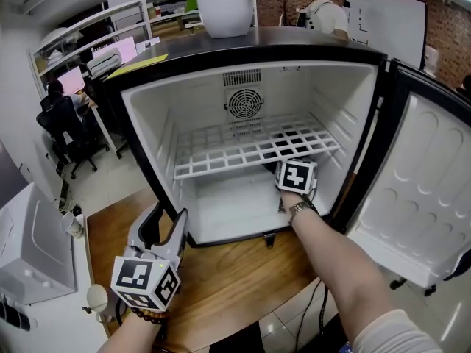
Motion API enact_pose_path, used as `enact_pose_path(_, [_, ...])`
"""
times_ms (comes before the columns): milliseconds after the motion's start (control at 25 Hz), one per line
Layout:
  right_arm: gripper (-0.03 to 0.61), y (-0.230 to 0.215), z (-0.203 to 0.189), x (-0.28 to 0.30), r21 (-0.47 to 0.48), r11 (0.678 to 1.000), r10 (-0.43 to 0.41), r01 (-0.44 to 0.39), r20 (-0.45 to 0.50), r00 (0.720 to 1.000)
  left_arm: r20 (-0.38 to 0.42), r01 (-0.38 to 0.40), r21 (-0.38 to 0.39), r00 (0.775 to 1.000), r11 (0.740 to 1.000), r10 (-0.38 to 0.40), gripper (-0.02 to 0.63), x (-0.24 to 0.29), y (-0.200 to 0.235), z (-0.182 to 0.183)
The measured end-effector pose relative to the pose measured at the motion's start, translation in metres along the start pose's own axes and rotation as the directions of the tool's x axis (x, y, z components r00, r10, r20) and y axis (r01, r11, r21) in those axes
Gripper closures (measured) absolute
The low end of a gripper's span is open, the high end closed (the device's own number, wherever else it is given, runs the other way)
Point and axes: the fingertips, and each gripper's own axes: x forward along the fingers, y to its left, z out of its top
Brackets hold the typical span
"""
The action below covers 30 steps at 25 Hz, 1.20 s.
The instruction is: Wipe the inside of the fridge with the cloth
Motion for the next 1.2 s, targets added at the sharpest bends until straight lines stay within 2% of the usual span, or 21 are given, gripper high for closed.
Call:
enact_pose_path(120, [0.518,-0.008,-0.001,-0.001,0.01,1.0,-0.016,0.016,-0.011,1.0,0.001,-0.002,-0.001,1.0,1.0,0.002,0.391,0.001,0.0,0.0])
enact_pose_path(200, [0.518,-0.007,-0.004,-0.003,0.013,1.0,0.003,-0.002,-0.02,1.0,0.002,-0.002,-0.003,1.0,1.0,0.002,0.391,0.001,0.0,0.0])
enact_pose_path(400, [0.518,0.03,0.009,-0.021,-0.064,0.986,0.159,-0.154,0.066,0.985,0.001,0.0,0.0,1.0,1.0,0.0,0.391,0.001,-0.001,0.0])
enact_pose_path(560, [0.518,0.069,-0.001,-0.04,-0.096,0.958,0.276,-0.272,0.033,0.961,0.0,0.0,0.002,1.0,1.0,0.0,0.391,0.002,-0.001,0.0])
enact_pose_path(720, [0.518,0.125,-0.011,-0.061,-0.129,0.902,0.414,-0.412,-0.017,0.91,-0.001,-0.001,-0.002,1.0,1.0,0.001,0.391,0.002,-0.001,0.0])
enact_pose_path(920, [0.518,0.199,-0.026,-0.086,-0.175,0.801,0.568,-0.573,-0.083,0.819,0.003,-0.003,-0.01,1.0,1.0,0.003,0.391,0.001,-0.001,0.001])
enact_pose_path(1080, [0.518,0.244,-0.046,-0.093,-0.173,0.733,0.642,-0.658,-0.146,0.753,0.01,-0.002,-0.015,1.0,1.0,0.002,0.391,0.001,-0.001,0.001])
enact_pose_path(1200, [0.518,0.264,-0.064,-0.091,-0.166,0.708,0.657,-0.687,-0.202,0.726,0.015,0.002,-0.017,1.0,1.0,-0.002,0.391,0.001,-0.002,0.001])
